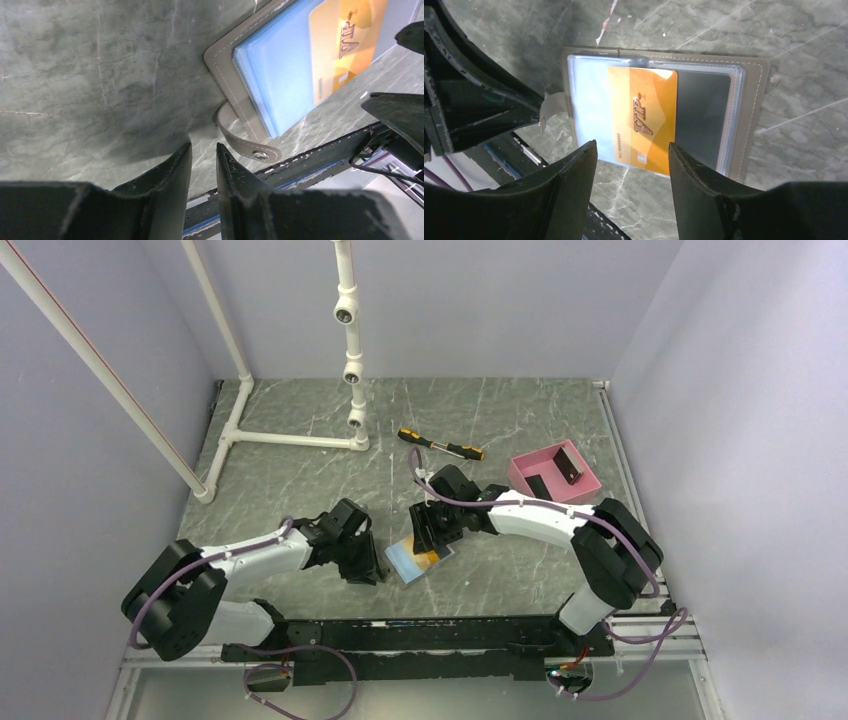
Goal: Put the credit cards into the card holder
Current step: Insert the credit card into the card holder.
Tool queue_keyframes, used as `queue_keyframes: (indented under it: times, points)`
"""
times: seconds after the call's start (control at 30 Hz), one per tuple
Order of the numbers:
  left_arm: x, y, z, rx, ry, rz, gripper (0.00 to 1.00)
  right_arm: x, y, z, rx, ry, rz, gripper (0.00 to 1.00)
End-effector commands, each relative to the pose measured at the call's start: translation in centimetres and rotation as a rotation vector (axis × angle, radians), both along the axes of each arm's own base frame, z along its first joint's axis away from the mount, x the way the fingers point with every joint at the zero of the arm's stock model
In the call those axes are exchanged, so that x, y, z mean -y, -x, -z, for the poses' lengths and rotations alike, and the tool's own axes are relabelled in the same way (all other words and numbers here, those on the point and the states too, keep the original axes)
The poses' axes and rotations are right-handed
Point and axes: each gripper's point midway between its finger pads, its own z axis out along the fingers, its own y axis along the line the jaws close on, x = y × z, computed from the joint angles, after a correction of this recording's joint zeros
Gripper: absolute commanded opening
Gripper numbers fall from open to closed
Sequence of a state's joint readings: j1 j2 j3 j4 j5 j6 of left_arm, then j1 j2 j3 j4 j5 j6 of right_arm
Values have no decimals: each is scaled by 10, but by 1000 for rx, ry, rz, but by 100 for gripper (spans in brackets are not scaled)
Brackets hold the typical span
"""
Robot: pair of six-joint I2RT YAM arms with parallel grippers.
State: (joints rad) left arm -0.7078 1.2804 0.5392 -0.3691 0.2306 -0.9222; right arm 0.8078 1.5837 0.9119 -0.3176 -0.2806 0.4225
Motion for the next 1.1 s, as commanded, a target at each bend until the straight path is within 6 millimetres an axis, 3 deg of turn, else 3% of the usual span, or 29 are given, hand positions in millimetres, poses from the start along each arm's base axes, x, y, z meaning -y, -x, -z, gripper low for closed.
queue_keyframes:
  times: [0.0, 0.27, 0.73, 0.87, 1.07]
  points:
    - [8, -9, 1, 17, -5, 4, 31, -10, -14, -2, 43, -22, -18, 57]
    - [-1, -5, 14, 6, -43, -16, 28, -5, -16, 19, 37, 26, -7, 58]
    - [-2, -14, 25, 14, -91, -23, 25, -55, 39, -16, -212, -365, -110, 58]
    - [-7, -12, 21, 17, -104, -29, 25, -44, 28, -11, -148, -268, -73, 58]
    - [-12, -7, -8, 55, -67, -42, 39, -23, 17, -15, -17, -100, -55, 59]
